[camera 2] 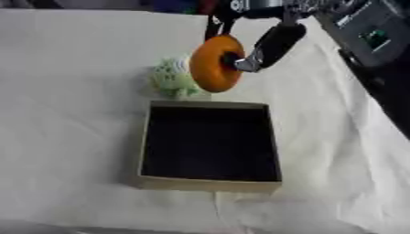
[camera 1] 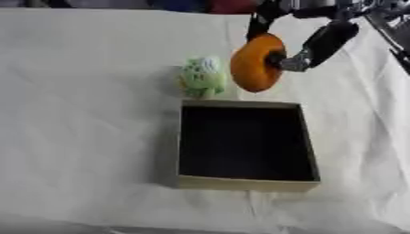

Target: Pick up objects on the table and place them in the box.

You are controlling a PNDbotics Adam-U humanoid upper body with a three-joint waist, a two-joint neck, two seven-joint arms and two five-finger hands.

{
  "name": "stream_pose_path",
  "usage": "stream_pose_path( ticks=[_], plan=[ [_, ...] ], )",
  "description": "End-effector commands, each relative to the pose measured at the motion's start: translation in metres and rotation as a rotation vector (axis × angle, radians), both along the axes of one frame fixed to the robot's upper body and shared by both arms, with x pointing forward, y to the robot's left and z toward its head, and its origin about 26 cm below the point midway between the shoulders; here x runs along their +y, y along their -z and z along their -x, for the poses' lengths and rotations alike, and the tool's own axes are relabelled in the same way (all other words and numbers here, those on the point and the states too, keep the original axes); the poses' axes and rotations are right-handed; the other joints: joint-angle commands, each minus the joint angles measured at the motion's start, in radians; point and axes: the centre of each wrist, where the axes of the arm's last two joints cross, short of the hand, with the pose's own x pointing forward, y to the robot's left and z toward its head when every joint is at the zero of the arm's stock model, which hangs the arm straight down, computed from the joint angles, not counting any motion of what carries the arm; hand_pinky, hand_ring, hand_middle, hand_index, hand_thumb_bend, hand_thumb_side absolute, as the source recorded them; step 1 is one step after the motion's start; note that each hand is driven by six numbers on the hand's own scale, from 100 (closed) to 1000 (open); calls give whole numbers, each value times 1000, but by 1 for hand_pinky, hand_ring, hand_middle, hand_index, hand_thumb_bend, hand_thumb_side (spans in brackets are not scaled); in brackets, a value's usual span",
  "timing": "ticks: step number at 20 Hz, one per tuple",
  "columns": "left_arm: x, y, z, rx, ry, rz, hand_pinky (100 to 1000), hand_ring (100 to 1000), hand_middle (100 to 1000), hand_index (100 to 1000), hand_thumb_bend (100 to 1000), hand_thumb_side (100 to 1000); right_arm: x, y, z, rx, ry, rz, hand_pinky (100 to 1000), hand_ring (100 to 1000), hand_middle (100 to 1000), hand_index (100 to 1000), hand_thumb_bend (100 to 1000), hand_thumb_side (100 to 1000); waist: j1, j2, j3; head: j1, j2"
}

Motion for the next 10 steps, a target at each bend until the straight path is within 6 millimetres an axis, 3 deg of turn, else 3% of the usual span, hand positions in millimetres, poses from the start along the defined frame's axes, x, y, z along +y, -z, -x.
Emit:
stream_pose_path(
  ticks=[1,8,10],
  plan=[
    [4,-9,3,-19,-10,-38,817,592,718,870,100,886,-2,-3,1,-46,-46,36,778,819,671,733,100,179,4,-19,-1,-1,6],
    [4,-8,3,-16,-11,-37,817,591,718,870,100,885,-1,20,1,-7,-76,75,781,823,674,734,100,196,7,-13,-4,-23,-4],
    [4,-8,3,-16,-10,-37,817,590,718,870,100,887,0,27,1,4,-88,95,781,824,676,734,100,242,7,-12,-4,-27,-5]
  ],
)
